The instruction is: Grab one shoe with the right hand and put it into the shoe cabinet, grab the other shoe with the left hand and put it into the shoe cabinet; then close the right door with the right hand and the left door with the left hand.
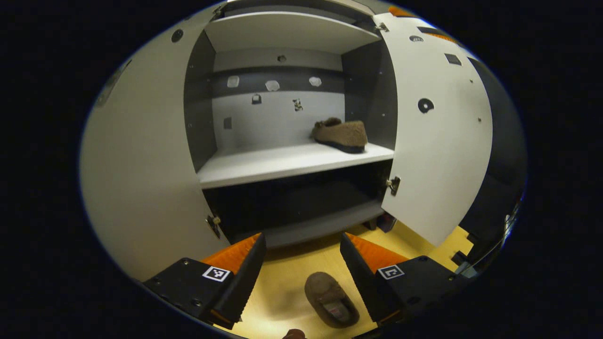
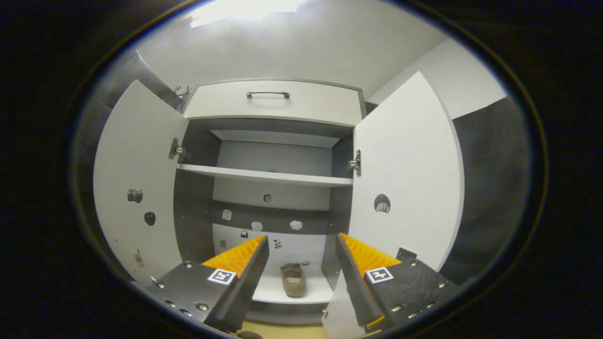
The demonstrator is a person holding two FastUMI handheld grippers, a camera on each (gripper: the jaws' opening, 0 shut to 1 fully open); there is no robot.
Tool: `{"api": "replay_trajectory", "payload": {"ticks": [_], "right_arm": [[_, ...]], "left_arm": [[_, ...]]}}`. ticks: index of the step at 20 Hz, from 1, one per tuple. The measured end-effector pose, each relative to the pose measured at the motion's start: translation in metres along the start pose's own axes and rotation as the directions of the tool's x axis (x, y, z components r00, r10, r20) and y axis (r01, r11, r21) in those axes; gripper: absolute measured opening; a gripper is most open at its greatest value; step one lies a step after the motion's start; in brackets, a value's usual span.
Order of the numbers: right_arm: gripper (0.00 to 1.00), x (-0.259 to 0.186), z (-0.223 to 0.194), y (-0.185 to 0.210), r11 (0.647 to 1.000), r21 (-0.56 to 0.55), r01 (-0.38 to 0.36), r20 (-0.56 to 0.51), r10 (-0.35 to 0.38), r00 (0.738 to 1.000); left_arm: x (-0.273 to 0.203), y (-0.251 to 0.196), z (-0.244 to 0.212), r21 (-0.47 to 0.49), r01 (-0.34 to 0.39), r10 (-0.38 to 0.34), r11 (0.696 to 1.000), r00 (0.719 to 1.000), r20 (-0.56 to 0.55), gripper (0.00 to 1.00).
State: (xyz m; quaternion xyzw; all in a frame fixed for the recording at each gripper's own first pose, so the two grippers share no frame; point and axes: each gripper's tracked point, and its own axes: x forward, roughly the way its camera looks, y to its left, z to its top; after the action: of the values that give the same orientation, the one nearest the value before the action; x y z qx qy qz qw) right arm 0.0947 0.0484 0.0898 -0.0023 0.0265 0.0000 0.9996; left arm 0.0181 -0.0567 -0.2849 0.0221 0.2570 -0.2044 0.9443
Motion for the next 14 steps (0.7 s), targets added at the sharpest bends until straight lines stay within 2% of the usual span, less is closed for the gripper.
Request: {"api": "replay_trajectory", "payload": {"ticks": [3, 7, 10, 14], "right_arm": [[0.85, -0.009, 0.009, -0.008, 1.000, -0.012, 0.017, -0.003, -0.017, 1.000], [0.85, -0.018, 0.014, -0.018, 0.999, 0.005, 0.045, 0.007, -0.045, 0.999], [0.87, -0.023, 0.017, -0.023, 0.998, -0.005, 0.067, 0.026, -0.067, 0.997], [0.87, -0.031, 0.019, -0.027, 0.996, -0.013, 0.087, 0.044, -0.086, 0.995]], "left_arm": [[0.008, -0.007, -0.058, -0.030, 0.043, -0.046, 0.999, 0.991, -0.125, 0.98], [0.007, -0.013, -0.127, -0.059, 0.103, -0.115, 0.993, 0.957, -0.266, 0.98], [0.005, -0.018, -0.168, -0.038, 0.144, -0.149, 0.989, 0.931, -0.334, 0.99], [0.011, -0.022, -0.210, -0.053, 0.154, -0.163, 0.987, 0.901, -0.401, 0.97]]}}
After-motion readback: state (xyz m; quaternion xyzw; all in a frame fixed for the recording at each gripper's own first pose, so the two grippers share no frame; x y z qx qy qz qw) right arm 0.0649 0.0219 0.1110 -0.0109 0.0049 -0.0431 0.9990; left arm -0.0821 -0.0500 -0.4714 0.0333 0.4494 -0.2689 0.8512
